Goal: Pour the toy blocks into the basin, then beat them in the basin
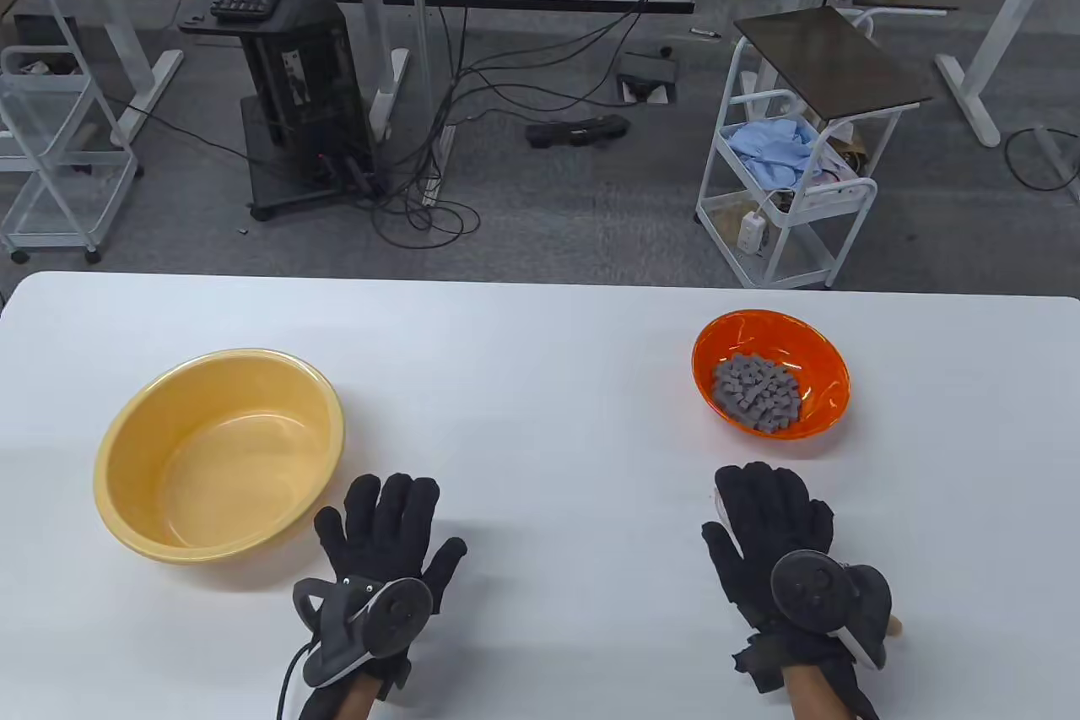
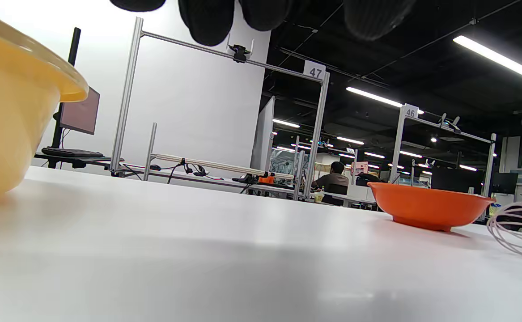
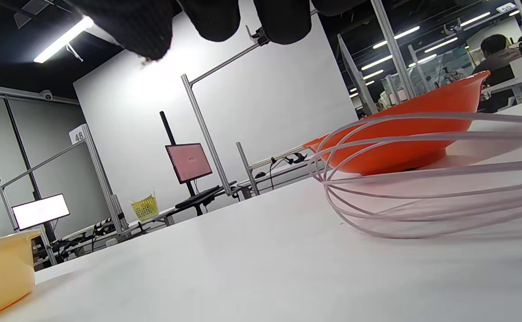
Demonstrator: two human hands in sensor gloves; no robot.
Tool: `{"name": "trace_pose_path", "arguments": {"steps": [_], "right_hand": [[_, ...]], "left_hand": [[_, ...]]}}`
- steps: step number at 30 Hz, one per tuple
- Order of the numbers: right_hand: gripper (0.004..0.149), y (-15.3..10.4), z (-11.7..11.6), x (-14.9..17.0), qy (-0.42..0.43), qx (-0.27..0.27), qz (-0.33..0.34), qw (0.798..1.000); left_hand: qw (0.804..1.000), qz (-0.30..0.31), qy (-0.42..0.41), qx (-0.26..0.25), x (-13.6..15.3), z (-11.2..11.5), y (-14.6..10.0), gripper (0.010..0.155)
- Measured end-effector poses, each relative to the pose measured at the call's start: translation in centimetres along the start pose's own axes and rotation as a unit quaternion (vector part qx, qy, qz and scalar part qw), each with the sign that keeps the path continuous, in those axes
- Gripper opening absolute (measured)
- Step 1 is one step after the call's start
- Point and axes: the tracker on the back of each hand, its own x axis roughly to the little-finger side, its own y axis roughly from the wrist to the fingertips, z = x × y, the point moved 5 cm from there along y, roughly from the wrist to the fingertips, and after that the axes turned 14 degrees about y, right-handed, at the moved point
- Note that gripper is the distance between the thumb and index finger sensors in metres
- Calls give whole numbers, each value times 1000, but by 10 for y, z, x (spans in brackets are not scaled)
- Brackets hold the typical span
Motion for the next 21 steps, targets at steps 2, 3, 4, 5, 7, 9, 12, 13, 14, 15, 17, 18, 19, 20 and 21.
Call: {"name": "trace_pose_path", "arguments": {"steps": [2,3,4,5,7,9,12,13,14,15,17,18,19,20,21], "right_hand": [[60,0,-1,0,1,-2,0,1000],[60,0,-2,0,0,-3,-1,1000],[60,0,-2,-1,0,-4,0,1000],[60,0,-2,-1,0,-5,0,1000],[60,-1,-3,0,2,-4,-1,1000],[60,0,-2,0,4,-2,-1,1000],[60,0,0,-1,5,4,0,1000],[60,-1,0,0,4,4,0,1000],[60,-1,0,0,2,3,-2,1000],[60,-1,0,0,2,4,-2,1000],[60,-1,1,0,3,4,-3,1000],[60,-1,1,0,4,3,-4,1000],[60,-1,1,0,4,4,-4,1000],[60,-1,1,0,2,4,-4,1000],[60,-1,1,0,1,4,-4,1000]], "left_hand": [[1000,-4,6,1,2,-1,0,70],[1000,-5,8,2,3,-1,0,70],[1000,-8,9,3,4,-1,-1,70],[1000,-9,9,2,4,-2,-1,70],[1000,-13,10,2,6,-3,-1,70],[1000,-18,13,-1,7,-5,0,70],[999,-30,15,-9,12,-9,-1,70],[999,-33,14,-12,13,-11,-1,70],[999,-39,12,-16,16,-14,-1,70],[999,-46,13,-20,18,-16,-1,70],[997,-61,21,-29,25,-22,-2,70],[996,-77,24,-34,31,-25,-3,70],[995,-89,27,-39,35,-28,-4,70],[993,-108,29,-45,43,-30,-5,69],[990,-127,32,-49,50,-32,-7,69]]}}
